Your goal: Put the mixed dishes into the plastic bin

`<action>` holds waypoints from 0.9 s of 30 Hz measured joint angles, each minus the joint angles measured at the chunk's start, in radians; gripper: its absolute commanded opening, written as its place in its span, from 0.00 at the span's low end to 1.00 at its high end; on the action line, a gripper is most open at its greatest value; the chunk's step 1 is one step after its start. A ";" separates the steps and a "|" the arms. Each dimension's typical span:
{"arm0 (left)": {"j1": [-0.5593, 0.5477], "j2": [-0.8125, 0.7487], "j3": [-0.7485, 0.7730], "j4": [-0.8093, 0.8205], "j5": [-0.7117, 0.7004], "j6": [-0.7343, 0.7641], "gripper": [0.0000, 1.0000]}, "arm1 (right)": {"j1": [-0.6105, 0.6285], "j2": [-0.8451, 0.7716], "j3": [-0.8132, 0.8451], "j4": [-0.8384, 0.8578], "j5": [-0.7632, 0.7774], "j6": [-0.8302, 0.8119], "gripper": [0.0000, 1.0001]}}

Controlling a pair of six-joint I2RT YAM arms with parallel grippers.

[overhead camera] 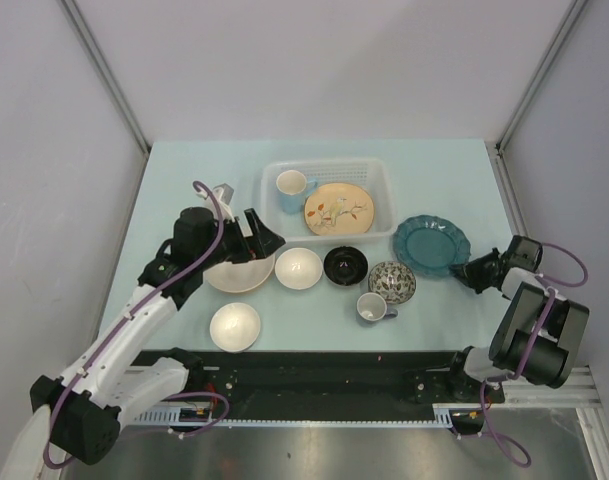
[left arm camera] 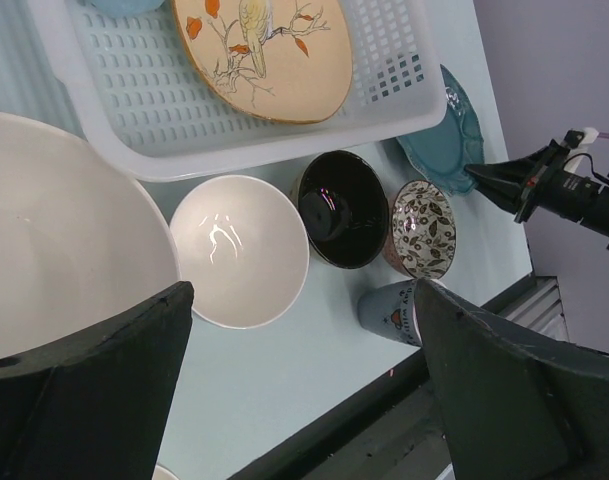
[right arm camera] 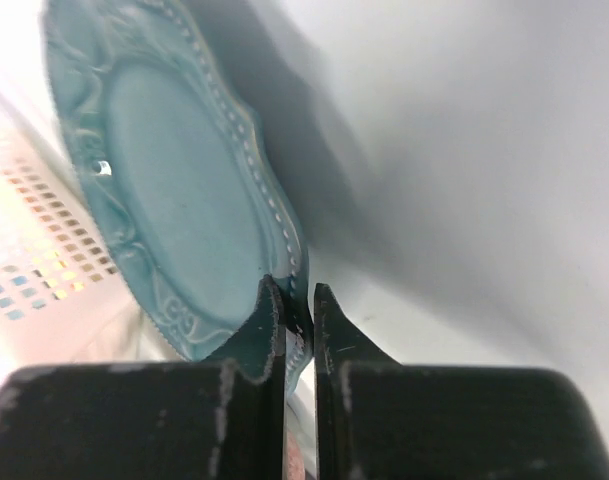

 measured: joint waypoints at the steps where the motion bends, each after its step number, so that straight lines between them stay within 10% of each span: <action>1: -0.004 0.000 0.000 0.000 -0.006 0.000 0.96 | 0.006 -0.016 0.000 0.011 -0.005 0.000 0.00; 14: -0.097 0.183 0.164 -0.005 0.019 0.040 0.96 | -0.053 -0.178 -0.002 -0.090 0.056 0.012 0.00; 27: -0.441 0.997 0.998 -0.060 0.234 0.113 0.97 | -0.076 -0.301 -0.011 -0.190 0.086 0.072 0.00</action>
